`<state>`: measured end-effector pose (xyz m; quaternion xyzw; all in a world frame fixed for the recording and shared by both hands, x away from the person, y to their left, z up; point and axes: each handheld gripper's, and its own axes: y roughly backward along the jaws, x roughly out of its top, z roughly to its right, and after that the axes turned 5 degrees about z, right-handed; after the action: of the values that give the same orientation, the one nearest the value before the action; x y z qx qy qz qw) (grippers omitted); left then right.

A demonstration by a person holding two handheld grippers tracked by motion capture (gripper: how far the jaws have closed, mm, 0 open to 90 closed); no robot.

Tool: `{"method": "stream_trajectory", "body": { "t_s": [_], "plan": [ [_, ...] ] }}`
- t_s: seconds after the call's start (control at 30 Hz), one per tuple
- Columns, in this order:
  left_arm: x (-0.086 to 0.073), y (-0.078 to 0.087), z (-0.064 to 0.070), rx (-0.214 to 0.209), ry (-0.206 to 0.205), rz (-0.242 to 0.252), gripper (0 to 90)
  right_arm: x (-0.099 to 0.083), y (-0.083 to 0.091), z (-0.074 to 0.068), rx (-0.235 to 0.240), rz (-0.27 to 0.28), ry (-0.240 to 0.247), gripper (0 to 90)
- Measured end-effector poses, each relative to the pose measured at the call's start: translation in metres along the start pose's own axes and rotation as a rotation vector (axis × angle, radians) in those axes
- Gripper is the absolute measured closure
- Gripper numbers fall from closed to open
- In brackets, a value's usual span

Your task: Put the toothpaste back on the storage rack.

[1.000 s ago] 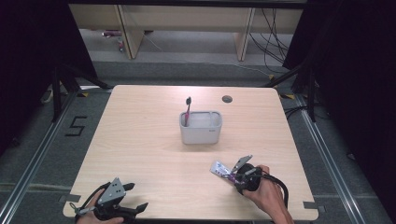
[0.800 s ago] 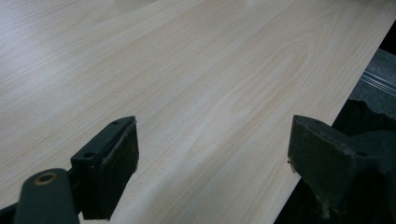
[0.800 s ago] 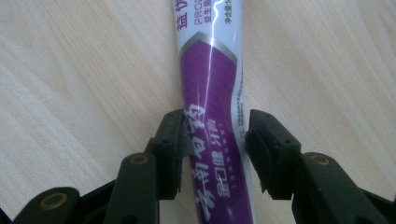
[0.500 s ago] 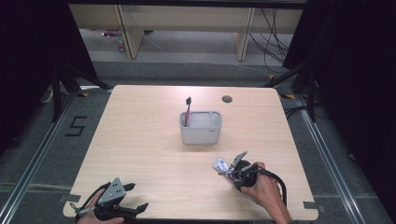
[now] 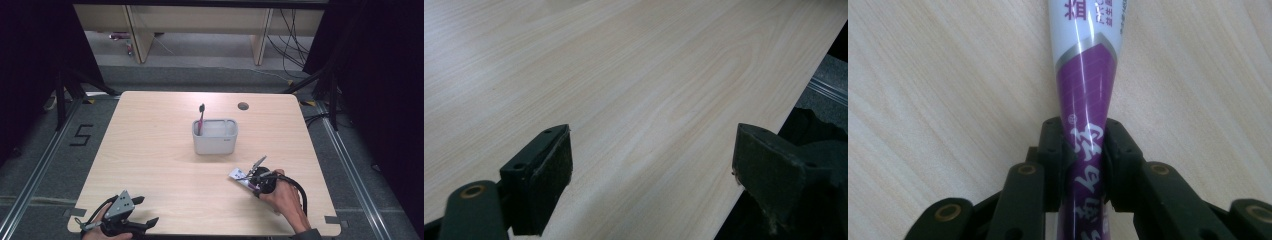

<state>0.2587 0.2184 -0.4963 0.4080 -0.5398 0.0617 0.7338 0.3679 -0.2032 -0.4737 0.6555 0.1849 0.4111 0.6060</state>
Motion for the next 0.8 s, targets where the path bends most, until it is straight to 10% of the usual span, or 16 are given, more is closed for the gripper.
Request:
{"method": "stream_trajectory", "body": {
  "t_s": [0.33, 0.8],
  "plan": [
    [0.000, 0.000, -0.002, -0.006, -0.013, -0.001, 16.1, 0.004, -0.001, 0.009, 0.063, -0.035, -0.022, 73.9],
    [0.000, 0.000, 0.001, 0.001, 0.002, 0.005, 16.1, 0.014, -0.005, 0.011, 0.033, -0.132, 0.031, 74.0]
  ]
}}
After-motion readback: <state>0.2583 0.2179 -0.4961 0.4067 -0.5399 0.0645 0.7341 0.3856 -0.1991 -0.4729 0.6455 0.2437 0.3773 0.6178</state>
